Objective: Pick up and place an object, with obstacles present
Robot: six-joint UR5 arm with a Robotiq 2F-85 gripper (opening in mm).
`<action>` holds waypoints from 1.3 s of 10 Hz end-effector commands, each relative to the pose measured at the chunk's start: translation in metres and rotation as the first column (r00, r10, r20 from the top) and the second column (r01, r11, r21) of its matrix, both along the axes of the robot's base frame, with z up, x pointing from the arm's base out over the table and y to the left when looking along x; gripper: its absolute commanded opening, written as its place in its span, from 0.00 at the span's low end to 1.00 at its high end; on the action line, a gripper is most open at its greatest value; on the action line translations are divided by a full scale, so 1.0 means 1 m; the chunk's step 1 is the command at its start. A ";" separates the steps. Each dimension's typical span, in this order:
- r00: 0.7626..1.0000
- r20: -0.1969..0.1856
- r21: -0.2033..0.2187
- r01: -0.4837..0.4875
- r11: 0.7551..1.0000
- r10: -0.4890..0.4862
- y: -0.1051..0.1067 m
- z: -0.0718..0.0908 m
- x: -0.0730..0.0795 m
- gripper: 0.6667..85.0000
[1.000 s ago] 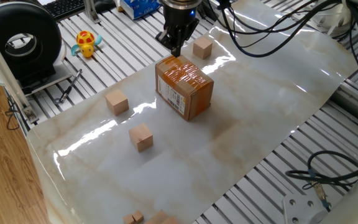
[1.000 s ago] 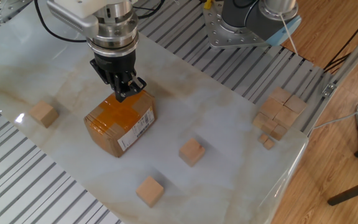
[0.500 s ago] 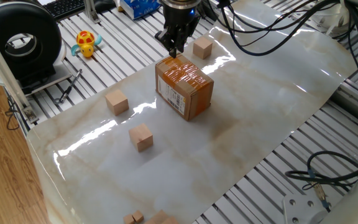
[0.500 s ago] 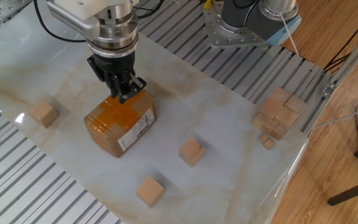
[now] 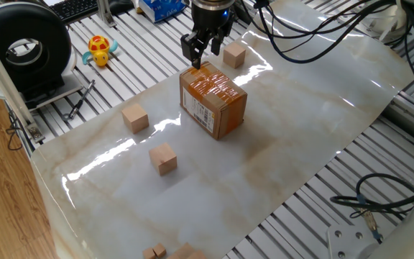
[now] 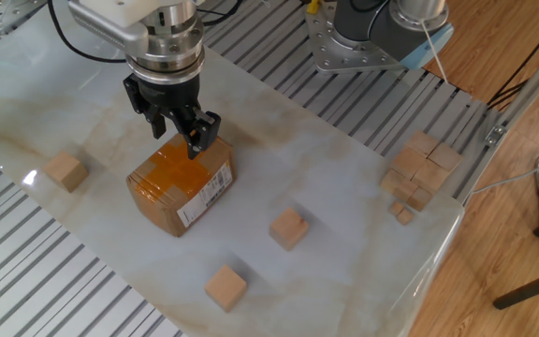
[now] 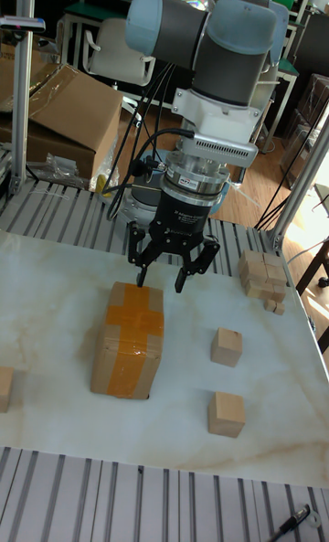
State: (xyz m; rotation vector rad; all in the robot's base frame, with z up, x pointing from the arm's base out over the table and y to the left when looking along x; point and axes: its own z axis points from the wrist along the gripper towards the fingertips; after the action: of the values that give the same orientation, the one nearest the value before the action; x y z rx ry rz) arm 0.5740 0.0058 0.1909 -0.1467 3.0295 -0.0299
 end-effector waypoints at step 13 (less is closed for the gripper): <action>1.000 -0.024 0.032 -0.019 0.999 0.019 0.002 -0.002 -0.008 0.69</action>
State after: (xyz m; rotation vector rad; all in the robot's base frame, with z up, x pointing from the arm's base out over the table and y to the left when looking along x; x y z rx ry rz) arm 0.5686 0.0042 0.1883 -0.1819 3.0413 -0.0055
